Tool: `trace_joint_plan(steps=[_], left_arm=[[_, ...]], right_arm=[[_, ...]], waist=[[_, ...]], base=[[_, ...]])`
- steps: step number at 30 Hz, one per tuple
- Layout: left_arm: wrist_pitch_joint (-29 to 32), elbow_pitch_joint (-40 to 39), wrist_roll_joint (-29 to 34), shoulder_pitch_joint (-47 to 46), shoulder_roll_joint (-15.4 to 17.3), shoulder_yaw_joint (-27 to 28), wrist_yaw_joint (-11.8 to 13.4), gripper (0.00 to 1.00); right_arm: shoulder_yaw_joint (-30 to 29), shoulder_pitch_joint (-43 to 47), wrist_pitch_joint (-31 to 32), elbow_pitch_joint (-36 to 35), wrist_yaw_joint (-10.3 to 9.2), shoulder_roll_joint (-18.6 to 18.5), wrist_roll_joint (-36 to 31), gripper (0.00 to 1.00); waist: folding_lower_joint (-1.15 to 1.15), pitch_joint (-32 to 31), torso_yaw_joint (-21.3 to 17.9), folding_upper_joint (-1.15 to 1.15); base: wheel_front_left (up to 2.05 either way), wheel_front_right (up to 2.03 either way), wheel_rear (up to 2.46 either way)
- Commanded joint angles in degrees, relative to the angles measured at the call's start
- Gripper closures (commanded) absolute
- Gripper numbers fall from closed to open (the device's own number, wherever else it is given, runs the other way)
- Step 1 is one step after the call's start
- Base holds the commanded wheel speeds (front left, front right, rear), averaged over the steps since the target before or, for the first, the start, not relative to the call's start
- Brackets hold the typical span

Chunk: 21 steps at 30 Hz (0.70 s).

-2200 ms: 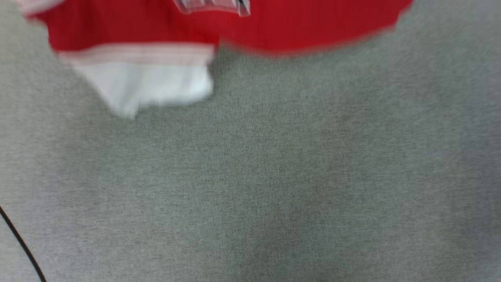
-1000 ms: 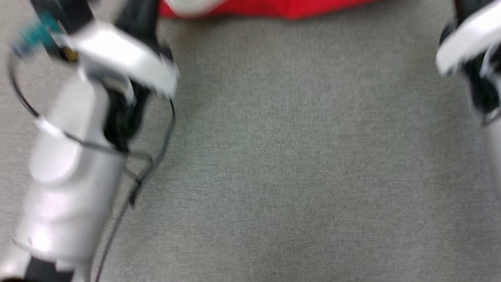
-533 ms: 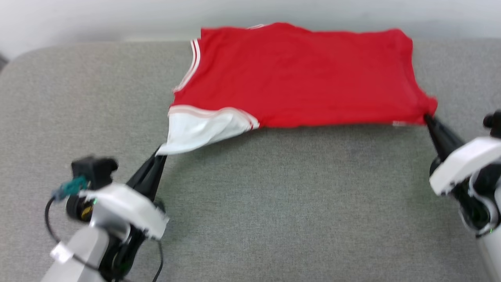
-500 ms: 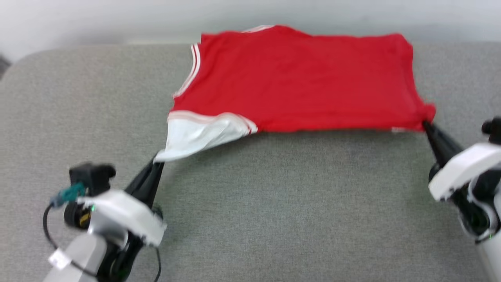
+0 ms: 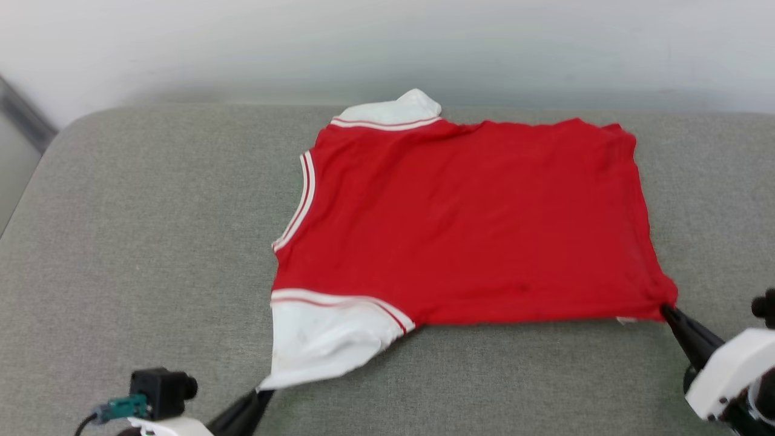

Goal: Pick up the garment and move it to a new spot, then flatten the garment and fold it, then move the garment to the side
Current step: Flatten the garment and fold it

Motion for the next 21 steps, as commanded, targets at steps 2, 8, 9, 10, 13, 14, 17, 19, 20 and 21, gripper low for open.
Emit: trace_joint_plan(steps=[2,8,9,10,13,14,17,19,20,21], left_arm=[[1.8,-1.6,-0.9,2.5,1.2,-0.9,-0.4,1.00],[8.4,-5.7,-5.2,9.4,4.2,-4.1,-0.5,1.00],[9.4,-6.1,-5.7,10.1,4.8,-4.5,-0.8,1.00],[10.1,-6.4,-6.0,10.6,5.3,-4.7,-0.9,1.00],[11.2,-7.3,-7.1,12.0,6.3,-5.1,-1.3,1.00],[10.6,-7.6,-7.3,12.1,6.3,-4.7,-1.3,1.00],[8.7,-8.0,-6.0,10.5,6.3,-3.5,-1.5,1.00],[6.9,-8.3,-5.1,8.9,5.9,-2.4,-1.7,1.00],[5.9,-8.5,-4.9,8.1,5.5,-1.7,-1.8,1.00],[5.1,-8.7,-4.7,7.2,5.3,-1.0,-1.8,1.00]], right_arm=[[-1.6,3.5,1.7,-1.9,-0.02,-0.3,0.6,1.00],[-8.4,15.5,11.6,-9.7,-0.02,0.8,1.3,1.00],[-9.2,16.9,13.1,-10.8,-0.02,1.0,1.2,1.00],[-10.1,18.1,14.4,-11.7,-0.02,1.3,1.2,1.00],[-12.5,20.8,17.4,-14.6,-0.02,2.5,1.2,1.00],[-13.4,21.4,17.9,-15.6,-0.02,3.0,1.1,1.00],[-14.9,21.6,19.0,-18.1,-0.02,4.5,1.3,1.00],[-15.7,20.8,19.4,-19.5,-0.02,5.4,1.8,1.00],[-16.0,20.4,19.5,-20.1,-0.02,5.7,1.8,1.00],[-16.2,20.0,19.7,-20.7,-0.02,6.1,2.1,1.00]], waist=[[0.02,-1.2,0.4,0.00],[0.02,-3.2,0.7,0.00],[0.02,-3.3,0.7,0.00],[0.02,-3.3,0.6,0.00],[0.02,-3.3,0.5,0.00],[0.02,-3.2,0.4,0.00],[0.02,-2.9,0.1,0.00],[0.02,-2.6,-0.1,0.00],[0.02,-2.5,-0.1,0.00],[0.02,-2.3,-0.2,0.00]], base=[[0.00,0.00,0.00],[0.00,0.00,0.00],[0.00,0.00,0.00],[0.00,0.00,0.00],[0.00,0.00,0.00],[0.00,0.00,0.00],[0.00,0.00,0.00],[0.00,0.00,0.00],[0.00,0.00,0.00],[0.00,0.00,0.00]])
